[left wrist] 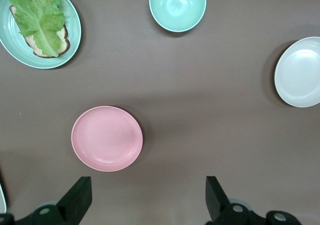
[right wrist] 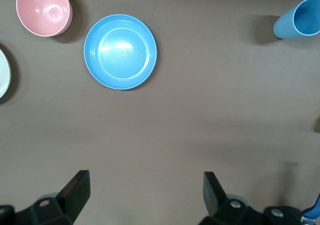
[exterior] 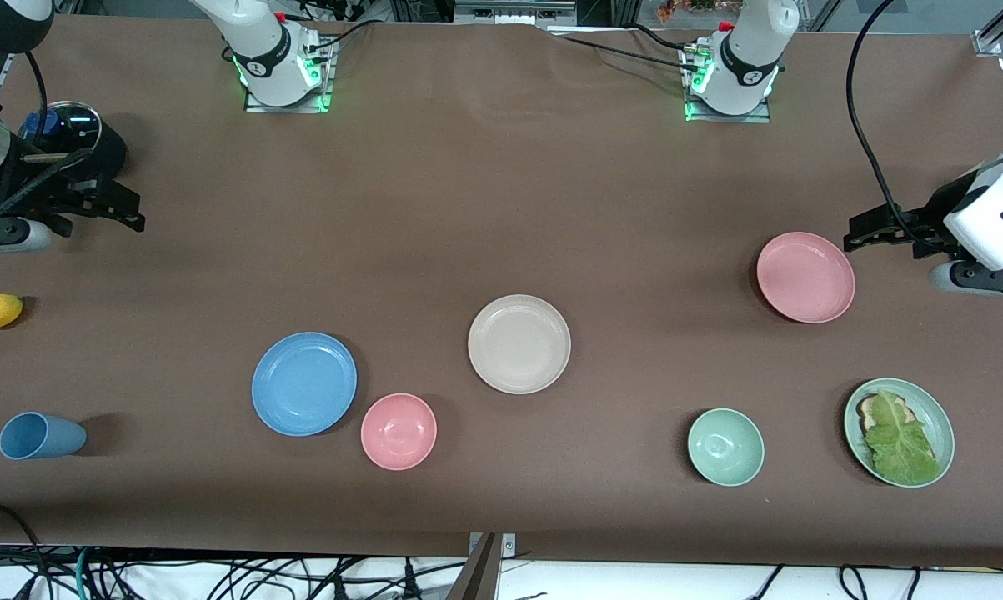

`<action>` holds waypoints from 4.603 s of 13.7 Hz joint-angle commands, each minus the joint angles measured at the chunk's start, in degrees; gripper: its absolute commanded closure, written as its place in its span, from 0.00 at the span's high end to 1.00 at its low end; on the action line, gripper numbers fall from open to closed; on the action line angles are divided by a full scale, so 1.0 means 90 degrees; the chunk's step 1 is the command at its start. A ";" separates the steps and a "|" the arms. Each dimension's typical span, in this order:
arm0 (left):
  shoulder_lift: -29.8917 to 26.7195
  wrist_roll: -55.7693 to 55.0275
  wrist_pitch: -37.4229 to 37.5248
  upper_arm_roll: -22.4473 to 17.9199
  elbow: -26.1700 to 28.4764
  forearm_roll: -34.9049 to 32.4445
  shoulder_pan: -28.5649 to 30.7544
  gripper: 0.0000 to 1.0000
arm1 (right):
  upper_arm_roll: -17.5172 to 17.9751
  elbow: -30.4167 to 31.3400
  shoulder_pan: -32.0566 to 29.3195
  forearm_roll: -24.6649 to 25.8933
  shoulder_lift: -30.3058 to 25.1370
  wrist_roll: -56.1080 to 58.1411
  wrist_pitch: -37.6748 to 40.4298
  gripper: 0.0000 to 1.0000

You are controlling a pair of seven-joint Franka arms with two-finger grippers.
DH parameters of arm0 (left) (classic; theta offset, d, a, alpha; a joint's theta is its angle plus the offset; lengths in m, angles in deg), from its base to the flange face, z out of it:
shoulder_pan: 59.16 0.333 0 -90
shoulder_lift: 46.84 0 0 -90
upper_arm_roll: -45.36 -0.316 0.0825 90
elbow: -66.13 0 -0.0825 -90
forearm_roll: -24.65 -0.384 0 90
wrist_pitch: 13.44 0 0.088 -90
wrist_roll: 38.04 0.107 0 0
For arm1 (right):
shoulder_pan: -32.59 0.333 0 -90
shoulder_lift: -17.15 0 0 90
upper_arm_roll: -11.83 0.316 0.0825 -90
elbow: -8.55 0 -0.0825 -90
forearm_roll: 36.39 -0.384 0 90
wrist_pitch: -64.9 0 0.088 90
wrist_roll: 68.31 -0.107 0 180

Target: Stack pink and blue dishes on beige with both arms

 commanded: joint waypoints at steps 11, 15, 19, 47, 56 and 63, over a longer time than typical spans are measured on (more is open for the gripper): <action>0.0144 0.0128 0.0044 0.0005 -0.0184 0.0084 0.0027 1.00 | 0.0009 -0.0164 -0.0036 0.0042 0.0112 -0.0068 0.0012 1.00; 0.0144 0.0128 0.0044 0.0025 -0.0194 0.0084 -0.0002 1.00 | 0.0009 -0.0164 -0.0036 0.0023 0.0121 -0.0067 0.0022 1.00; 0.0144 0.0128 0.0044 0.0025 -0.0194 0.0094 0.0027 1.00 | 0.0009 -0.0164 -0.0036 -0.0007 0.0121 -0.0067 0.0022 1.00; 0.1209 0.0779 -0.1302 0.0044 0.1072 0.0384 0.0816 1.00 | -0.0001 -0.0164 -0.0056 -0.0007 0.0122 -0.0058 0.0022 1.00; 0.0574 0.3838 -0.3430 -0.0034 0.3592 0.1119 0.1921 1.00 | -0.0001 -0.0164 -0.0056 -0.0017 0.0131 -0.0058 0.0022 1.00; 0.0710 0.5537 -0.4536 -0.0298 0.4220 0.1617 0.2067 1.00 | -0.0001 -0.0164 -0.0095 -0.0026 0.0121 -0.0058 0.0022 1.00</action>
